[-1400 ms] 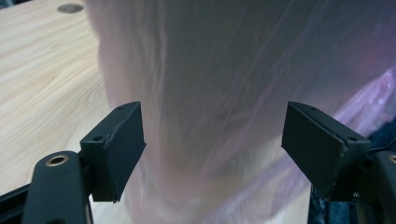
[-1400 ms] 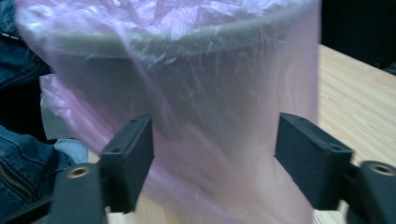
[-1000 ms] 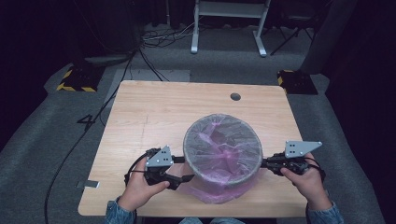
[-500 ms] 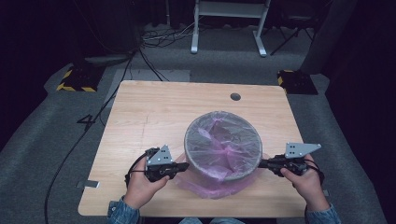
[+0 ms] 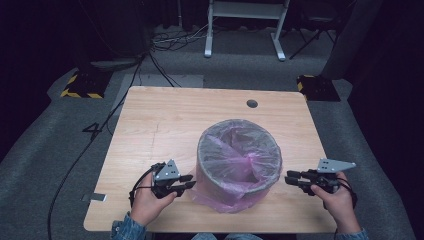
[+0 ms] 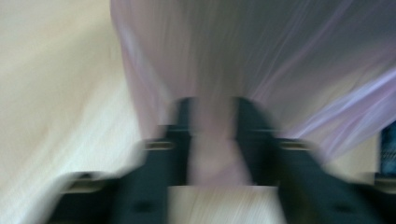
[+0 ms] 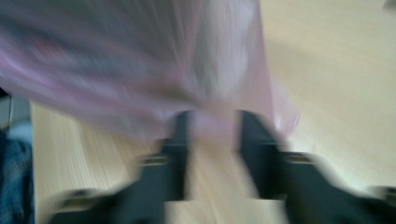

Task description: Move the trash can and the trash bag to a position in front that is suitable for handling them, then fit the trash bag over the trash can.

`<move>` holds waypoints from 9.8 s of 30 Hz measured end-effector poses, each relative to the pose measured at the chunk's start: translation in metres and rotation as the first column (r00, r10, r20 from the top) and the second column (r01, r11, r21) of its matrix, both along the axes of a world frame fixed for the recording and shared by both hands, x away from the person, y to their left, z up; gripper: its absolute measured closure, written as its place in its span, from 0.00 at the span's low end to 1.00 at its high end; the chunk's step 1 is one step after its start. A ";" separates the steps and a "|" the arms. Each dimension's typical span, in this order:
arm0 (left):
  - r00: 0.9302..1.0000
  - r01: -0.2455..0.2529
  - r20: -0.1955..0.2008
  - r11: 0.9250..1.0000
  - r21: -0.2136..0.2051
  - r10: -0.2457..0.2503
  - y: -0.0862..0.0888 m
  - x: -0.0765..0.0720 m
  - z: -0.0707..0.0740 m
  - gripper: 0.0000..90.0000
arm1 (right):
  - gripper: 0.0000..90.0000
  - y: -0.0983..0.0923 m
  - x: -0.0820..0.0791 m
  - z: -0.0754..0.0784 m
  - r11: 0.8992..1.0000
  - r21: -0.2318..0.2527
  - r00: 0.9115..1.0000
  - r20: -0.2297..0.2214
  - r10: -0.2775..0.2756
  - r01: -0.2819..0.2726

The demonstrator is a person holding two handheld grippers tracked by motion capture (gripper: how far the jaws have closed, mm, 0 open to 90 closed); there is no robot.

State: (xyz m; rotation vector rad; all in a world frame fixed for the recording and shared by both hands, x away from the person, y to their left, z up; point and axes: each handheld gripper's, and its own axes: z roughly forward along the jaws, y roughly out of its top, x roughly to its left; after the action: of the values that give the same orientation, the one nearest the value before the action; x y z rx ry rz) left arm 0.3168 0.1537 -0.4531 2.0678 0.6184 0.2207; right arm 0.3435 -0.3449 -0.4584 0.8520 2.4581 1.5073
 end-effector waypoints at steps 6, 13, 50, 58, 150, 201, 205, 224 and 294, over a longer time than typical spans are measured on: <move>0.995 0.087 0.053 0.991 -0.104 -0.082 -0.007 -0.015 0.028 0.31 | 0.27 0.019 -0.012 0.029 0.994 0.017 0.986 0.128 0.106 -0.109; 0.995 0.058 0.091 0.994 -0.095 -0.050 -0.013 -0.001 0.034 0.20 | 0.30 0.054 -0.011 0.045 0.980 -0.054 0.967 0.166 0.195 -0.189; 0.995 0.031 0.097 0.983 -0.182 -0.013 0.001 0.012 0.054 1.00 | 1.00 0.036 0.005 0.066 0.991 0.011 0.976 0.176 0.132 -0.136; 0.987 0.115 0.134 0.973 -0.198 -0.089 -0.016 0.002 0.054 0.31 | 1.00 0.036 0.002 0.068 0.992 0.011 0.975 0.185 0.124 -0.128; 0.996 0.034 0.081 0.991 -0.129 -0.023 -0.014 0.046 0.010 0.30 | 0.89 0.016 0.019 0.015 0.988 -0.120 0.994 0.042 0.103 -0.098; 0.914 -0.405 0.068 0.910 0.087 0.401 0.069 0.004 -0.038 0.32 | 0.21 0.066 0.054 0.163 0.995 0.063 0.974 0.217 0.060 -0.075; 0.900 -0.435 0.036 0.896 0.092 0.434 0.075 0.007 -0.048 0.32 | 0.23 0.085 0.059 0.170 0.997 0.038 0.976 0.207 0.063 -0.072; 0.878 -0.466 -0.029 0.867 0.178 0.478 0.072 0.016 -0.051 0.30 | 0.24 0.161 0.072 0.171 0.996 -0.034 0.982 0.167 0.092 -0.087; 0.877 -0.465 -0.033 0.866 0.184 0.479 0.070 0.018 -0.051 0.26 | 0.29 0.175 0.047 0.184 0.925 -0.310 0.968 0.049 0.246 -0.219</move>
State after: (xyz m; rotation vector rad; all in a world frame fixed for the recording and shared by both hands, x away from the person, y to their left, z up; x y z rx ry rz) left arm 0.3352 0.2235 -0.5045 2.0629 1.1927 0.4924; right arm 0.3903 -0.1702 -0.2741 0.4422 2.7028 1.1506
